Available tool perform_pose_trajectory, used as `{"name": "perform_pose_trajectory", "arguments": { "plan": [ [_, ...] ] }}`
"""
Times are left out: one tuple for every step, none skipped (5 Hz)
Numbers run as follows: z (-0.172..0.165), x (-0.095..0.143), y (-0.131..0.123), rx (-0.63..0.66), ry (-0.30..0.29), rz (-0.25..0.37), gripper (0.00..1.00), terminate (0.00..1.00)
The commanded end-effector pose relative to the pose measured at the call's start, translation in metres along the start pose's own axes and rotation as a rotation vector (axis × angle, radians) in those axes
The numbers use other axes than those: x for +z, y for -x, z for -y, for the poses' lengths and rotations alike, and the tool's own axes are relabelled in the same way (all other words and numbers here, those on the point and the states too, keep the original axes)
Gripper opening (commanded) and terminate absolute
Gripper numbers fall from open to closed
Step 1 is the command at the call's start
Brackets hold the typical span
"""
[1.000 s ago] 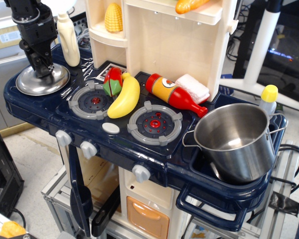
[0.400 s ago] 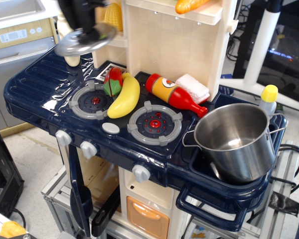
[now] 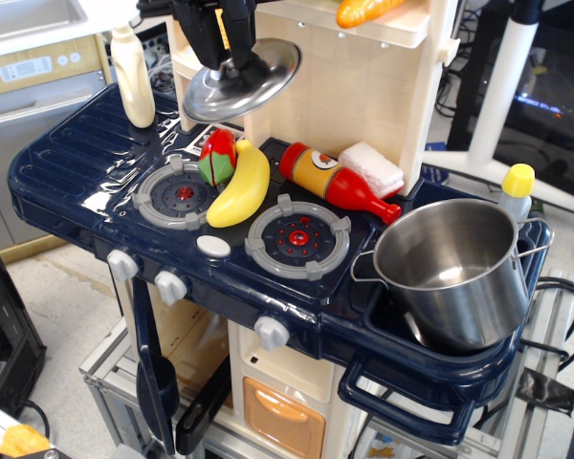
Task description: Put lid on pot or pan
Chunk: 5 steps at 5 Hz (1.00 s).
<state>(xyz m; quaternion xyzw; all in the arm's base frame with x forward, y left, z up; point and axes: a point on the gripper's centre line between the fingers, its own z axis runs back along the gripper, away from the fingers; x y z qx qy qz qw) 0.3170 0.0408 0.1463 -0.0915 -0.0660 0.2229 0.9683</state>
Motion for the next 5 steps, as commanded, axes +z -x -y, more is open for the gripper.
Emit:
{"name": "perform_pose_trajectory", "arguments": {
  "plan": [
    [0.089,-0.005,0.046,0.031,0.097,0.038,0.00,0.00],
    [0.129,-0.014,0.068,0.091,0.095,0.054,0.00,0.00],
    [0.139,-0.020,0.074,0.108,0.092,0.043,0.00,0.00],
    [0.132,-0.032,0.064,0.064,0.114,0.002,0.00,0.00],
    [0.124,-0.043,0.054,0.055,0.191,-0.011,0.00,1.00]
  ]
}}
